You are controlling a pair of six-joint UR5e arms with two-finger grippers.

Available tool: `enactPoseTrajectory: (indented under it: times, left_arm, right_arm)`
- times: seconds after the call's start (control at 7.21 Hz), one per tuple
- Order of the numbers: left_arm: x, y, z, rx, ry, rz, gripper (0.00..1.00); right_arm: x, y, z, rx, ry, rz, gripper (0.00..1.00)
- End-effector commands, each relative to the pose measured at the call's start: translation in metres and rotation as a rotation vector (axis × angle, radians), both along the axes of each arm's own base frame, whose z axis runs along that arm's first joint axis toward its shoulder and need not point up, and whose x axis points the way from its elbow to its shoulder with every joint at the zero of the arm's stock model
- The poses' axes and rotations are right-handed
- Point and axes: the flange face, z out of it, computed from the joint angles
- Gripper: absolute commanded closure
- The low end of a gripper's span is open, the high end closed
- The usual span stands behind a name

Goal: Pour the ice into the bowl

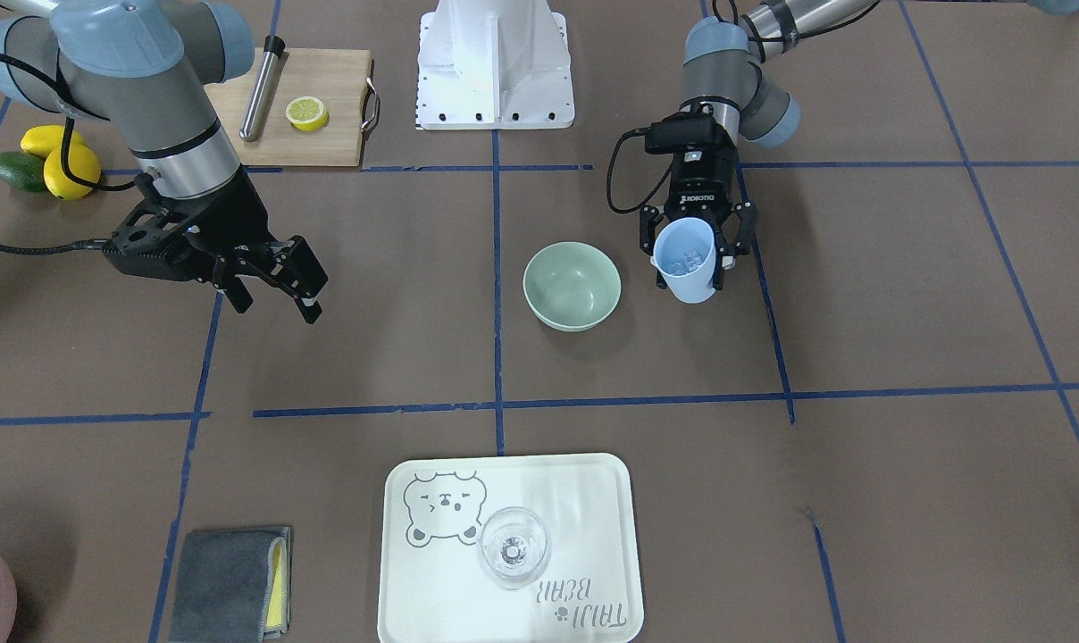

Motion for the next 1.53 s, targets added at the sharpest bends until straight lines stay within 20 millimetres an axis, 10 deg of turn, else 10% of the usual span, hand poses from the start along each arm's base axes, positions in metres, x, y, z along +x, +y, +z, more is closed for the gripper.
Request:
enactPoseTrajectory:
  times: [0.0,0.83,1.39]
  left_arm:
    - [0.026,0.005,-0.025,0.003,-0.234,0.025,1.0]
    - [0.045,0.021,-0.018,0.201,-1.0,0.098,1.0]
    - [0.083,0.042,-0.05,0.237,-1.317,0.164,1.0]
  right_arm:
    - [0.015,-0.008,0.007,0.003,0.013,0.009,0.0]
    - [0.032,-0.017,0.029,0.093,0.106,-0.059,0.0]
    - [0.03,-0.017,0.029,0.094,0.105,-0.06,0.0]
